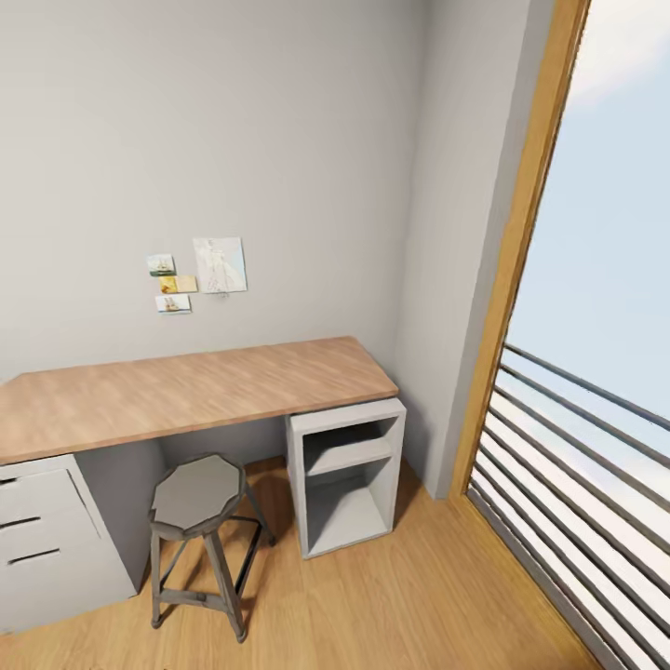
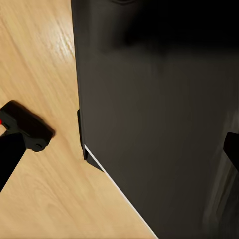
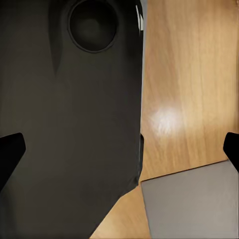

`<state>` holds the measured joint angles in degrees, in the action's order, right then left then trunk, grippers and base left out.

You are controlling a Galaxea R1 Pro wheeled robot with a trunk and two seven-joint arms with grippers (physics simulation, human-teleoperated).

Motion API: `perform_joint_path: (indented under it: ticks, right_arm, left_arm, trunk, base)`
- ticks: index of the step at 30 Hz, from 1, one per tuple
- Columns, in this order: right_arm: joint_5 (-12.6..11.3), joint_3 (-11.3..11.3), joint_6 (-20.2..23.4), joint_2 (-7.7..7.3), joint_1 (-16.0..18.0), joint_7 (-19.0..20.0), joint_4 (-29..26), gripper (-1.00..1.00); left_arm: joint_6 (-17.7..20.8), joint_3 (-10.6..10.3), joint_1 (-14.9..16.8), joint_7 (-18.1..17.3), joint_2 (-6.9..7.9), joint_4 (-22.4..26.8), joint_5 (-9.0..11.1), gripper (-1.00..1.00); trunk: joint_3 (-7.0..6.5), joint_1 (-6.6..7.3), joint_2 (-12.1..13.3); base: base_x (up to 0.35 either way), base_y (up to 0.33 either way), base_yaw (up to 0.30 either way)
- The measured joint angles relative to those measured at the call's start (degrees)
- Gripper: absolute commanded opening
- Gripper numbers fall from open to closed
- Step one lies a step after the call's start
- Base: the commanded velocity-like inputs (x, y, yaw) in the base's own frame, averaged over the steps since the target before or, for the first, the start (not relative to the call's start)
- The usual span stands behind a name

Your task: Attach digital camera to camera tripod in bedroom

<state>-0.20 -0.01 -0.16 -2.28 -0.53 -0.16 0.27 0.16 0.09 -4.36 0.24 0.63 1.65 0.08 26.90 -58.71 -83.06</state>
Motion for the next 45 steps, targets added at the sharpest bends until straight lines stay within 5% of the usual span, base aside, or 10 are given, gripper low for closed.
perform_joint_path:
  ticks: [22,45]
  right_arm:
    - [0.0,0.0,0.0,0.08,0.0,0.0,0.0,1.00]
    - [0.0,0.0,0.0,0.35,0.0,0.0,0.0,1.00]
  left_arm:
    - [0.0,0.0,0.0,0.0,-0.17,0.0,0.0,1.00]
    - [0.0,0.0,0.0,0.0,-0.45,0.0,0.0,1.00]
  trunk:
    - [0.00,-0.02,0.0]
    - [0.00,-0.02,0.0]
  base:
    - [0.051,-0.001,0.276]
    - [0.000,-0.155,0.276]
